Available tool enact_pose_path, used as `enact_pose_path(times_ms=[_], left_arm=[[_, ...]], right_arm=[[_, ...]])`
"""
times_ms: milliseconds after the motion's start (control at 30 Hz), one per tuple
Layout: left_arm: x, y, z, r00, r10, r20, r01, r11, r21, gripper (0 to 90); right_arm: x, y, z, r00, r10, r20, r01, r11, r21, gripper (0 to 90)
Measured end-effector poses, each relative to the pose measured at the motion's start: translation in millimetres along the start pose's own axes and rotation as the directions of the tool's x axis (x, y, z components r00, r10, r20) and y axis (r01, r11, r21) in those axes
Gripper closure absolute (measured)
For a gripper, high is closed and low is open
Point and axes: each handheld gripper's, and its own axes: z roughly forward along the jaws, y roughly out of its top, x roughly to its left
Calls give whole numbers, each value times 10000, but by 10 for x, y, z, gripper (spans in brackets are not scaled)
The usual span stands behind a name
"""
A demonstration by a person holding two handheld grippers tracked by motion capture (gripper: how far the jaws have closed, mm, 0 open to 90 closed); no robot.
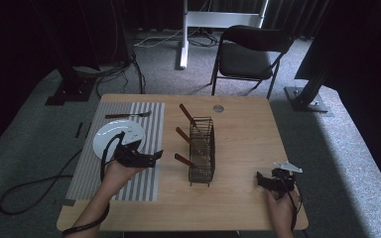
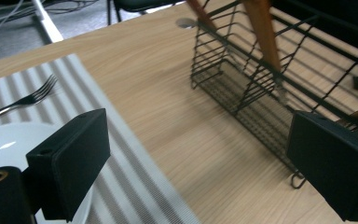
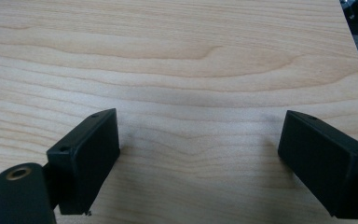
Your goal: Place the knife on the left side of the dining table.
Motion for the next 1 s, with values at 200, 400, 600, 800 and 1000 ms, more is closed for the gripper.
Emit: enact_pose_path(times_ms=[200, 400, 600, 800, 1000], left_arm=[[-12, 110, 57, 9999, 65, 98, -64, 9999, -117, 66], [-18, 211, 133, 9993, -7, 382, 15, 9997, -225, 66], [-23, 307, 213, 9984, 5, 568, 11, 9997, -264, 98], [-35, 383, 289, 9973, -7, 732, 31, 9995, -320, 132], [-57, 446, 399, 9936, 43, 1126, -18, 9998, -223, 163]], right_arm=[[1, 0, 0, 10000, 18, -4, -18, 10000, 1, 117], [-1, 0, 0, 10000, -11, 2, 11, 10000, -9, 117], [-1, 0, 0, 10000, -12, 3, 12, 10000, 0, 117], [-1, 0, 1, 10000, -6, -1, 6, 10000, -13, 117], [0, 0, -1, 10000, -1, -6, 1, 10000, 7, 117]])
